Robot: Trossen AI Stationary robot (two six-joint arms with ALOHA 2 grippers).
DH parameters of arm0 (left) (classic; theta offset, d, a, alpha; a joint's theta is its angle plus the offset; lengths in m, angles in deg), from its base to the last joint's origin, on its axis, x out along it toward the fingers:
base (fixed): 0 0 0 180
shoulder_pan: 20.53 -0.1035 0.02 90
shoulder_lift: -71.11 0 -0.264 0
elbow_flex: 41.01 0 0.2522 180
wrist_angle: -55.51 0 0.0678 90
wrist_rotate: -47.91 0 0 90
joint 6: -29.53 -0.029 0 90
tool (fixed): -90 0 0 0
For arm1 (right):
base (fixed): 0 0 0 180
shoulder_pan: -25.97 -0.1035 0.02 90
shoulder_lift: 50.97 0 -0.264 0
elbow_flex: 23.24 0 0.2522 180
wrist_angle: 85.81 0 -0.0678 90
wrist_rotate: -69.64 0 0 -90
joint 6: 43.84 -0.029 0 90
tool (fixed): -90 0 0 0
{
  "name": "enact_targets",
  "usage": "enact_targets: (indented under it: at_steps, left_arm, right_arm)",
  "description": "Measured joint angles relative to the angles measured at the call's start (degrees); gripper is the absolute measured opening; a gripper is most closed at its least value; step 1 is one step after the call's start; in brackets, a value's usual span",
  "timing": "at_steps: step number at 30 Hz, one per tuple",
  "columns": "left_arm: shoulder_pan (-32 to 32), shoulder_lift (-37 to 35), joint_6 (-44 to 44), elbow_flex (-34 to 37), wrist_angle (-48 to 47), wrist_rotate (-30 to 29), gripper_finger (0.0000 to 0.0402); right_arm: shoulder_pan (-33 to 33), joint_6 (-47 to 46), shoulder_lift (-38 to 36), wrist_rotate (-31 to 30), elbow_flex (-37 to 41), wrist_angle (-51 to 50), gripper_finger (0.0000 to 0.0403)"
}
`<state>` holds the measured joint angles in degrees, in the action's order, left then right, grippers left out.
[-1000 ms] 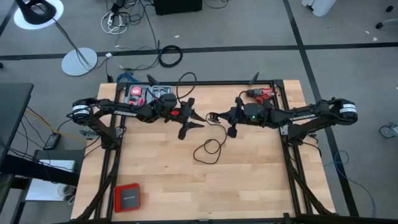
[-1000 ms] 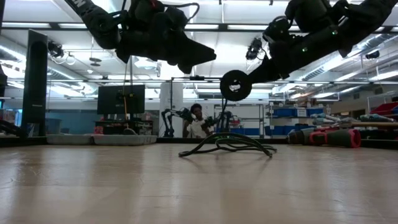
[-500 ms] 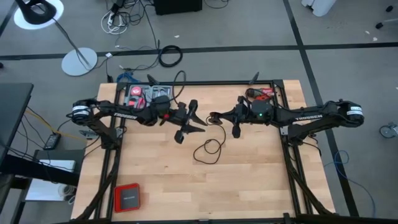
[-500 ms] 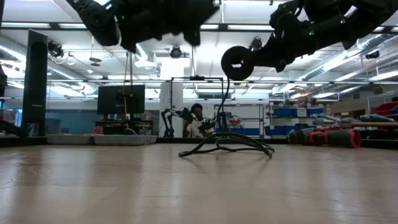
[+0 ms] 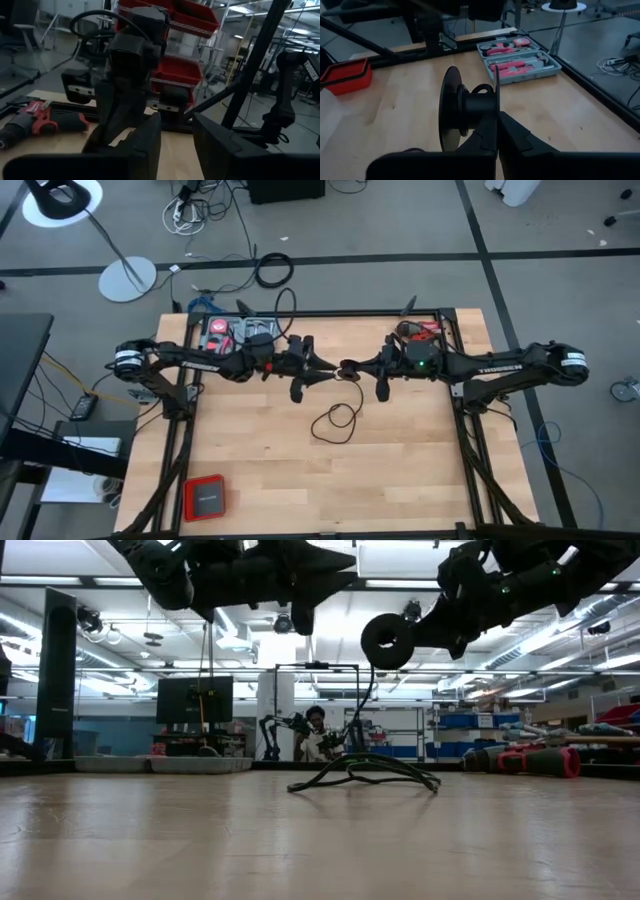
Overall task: Coil cords
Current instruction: Uncoil the black wire on the spool
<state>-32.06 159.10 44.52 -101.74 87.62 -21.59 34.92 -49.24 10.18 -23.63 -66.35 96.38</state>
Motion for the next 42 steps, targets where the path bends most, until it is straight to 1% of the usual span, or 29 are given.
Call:
enact_targets:
  at_steps: [6,10,15,19,24,29,34,38,42]
  left_arm:
    - [-1.2,-0.6,-3.1,-1.3,-7.8,0.0,0.0106]
    - [-1.2,-0.6,-7.6,-1.4,-12.2,0.3,0.0106]
    - [-1.2,-0.6,-13.1,-1.4,-14.3,2.7,0.0106]
    - [-1.2,-0.6,-15.2,-1.4,-16.6,2.8,0.0106]
    - [-0.7,-0.6,-17.8,-1.4,-17.5,2.5,0.0106]
    - [0.1,-0.6,-18.9,-1.4,-17.3,2.2,0.0106]
    - [0.1,-0.8,-17.8,-1.4,-17.5,1.1,0.0106]
    - [0.0,-3.9,-17.4,-3.8,-24.2,0.6,0.0106]
    - [0.2,-8.8,-17.4,-7.0,-33.7,-1.6,0.0106]
  right_arm:
    - [0.1,0.6,-2.6,0.0,-0.1,-4.2,0.0]
    - [0.2,2.9,-3.1,0.1,-0.1,-4.4,0.0]
    - [0.1,6.1,-3.2,1.3,-0.1,-3.9,0.0]
    - [-0.5,7.2,-3.2,1.4,-0.1,-2.6,0.0]
    - [-2.1,9.5,-3.2,1.3,0.3,1.8,0.0]
    - [-2.9,10.0,-3.2,0.0,5.0,12.5,0.0]
    - [-2.9,8.9,-3.2,0.1,8.2,17.2,0.0]
    - [-2.8,9.4,-3.2,2.2,8.6,19.0,0.0]
    - [-2.0,10.1,-3.2,5.0,8.7,18.9,0.0]
